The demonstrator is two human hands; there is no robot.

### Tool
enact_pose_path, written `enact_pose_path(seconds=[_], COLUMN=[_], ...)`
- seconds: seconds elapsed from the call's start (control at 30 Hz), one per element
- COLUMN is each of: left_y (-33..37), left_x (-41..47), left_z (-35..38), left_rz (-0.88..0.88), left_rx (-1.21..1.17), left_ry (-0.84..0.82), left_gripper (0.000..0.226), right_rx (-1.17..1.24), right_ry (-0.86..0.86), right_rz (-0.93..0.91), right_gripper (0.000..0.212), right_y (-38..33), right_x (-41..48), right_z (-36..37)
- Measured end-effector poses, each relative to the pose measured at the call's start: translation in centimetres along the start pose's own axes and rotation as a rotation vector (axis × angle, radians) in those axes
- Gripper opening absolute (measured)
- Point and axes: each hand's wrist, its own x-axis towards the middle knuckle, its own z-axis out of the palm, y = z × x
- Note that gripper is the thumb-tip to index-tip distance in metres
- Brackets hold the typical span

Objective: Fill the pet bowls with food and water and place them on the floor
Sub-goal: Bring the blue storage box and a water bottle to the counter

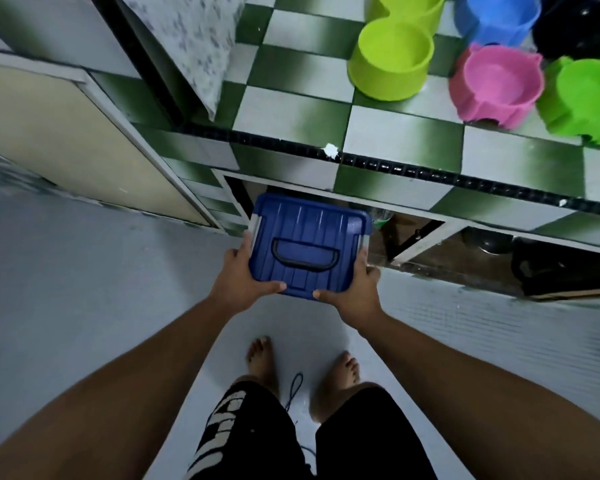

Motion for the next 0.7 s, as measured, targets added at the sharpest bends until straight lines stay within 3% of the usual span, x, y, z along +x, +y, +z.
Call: enact_pose_path(seconds=[0.37,0.43,0.57,0.7], left_y=[8.2,10.0,13.1,14.9], left_x=[-11.5,-12.5,-12.7,-10.9], left_z=[-6.1,-7.0,-8.7,-9.8], left_rz=[-0.011,-0.006,-0.02,-0.104], left_rx=[-0.11,-0.262,-0.491,-0.769], left_ry=[0.264,0.332,0.442,0.465], left_gripper=[0.139,0.121,0.044,0.027], right_rx=[-0.116,-0.137,-0.241,-0.371], right_ry=[-0.037,-0.057,-0.126,-0.203], right_rz=[-0.171,-0.2,-0.332,-0.441], right_gripper=[0.142,0.144,0.139,0.116], right_y=[-10.2,-12.1,-17.3,-24.6], right_x=[-9.0,-8.8,-7.4,-2.9], right_z=[-8.0,-9.9,-14.5,-17.5])
